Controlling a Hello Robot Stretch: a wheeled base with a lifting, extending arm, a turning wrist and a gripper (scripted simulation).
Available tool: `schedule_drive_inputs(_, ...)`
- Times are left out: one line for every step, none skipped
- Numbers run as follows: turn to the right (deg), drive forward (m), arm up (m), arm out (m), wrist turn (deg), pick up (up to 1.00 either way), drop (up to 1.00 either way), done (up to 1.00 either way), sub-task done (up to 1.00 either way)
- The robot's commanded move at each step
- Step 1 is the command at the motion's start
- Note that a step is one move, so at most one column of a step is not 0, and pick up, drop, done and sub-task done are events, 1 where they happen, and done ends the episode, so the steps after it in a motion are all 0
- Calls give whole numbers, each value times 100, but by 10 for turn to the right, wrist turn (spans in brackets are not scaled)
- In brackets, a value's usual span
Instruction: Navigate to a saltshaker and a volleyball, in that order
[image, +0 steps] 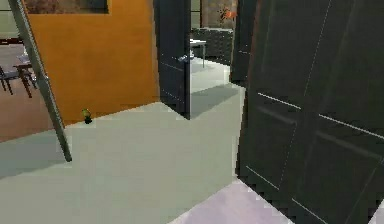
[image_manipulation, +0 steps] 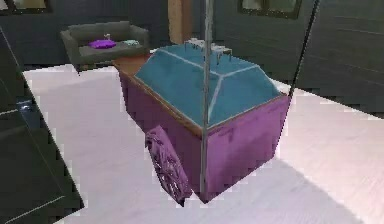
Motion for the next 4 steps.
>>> schedule_drive_inputs(0,100,0,0,0,0,0,0,0)
schedule_drive_inputs(-30,0,0,0,0,0,0,0,0)
schedule_drive_inputs(0,70,0,0,0,0,0,0,0)
schedule_drive_inputs(360,0,0,0,0,0,0,0,0)
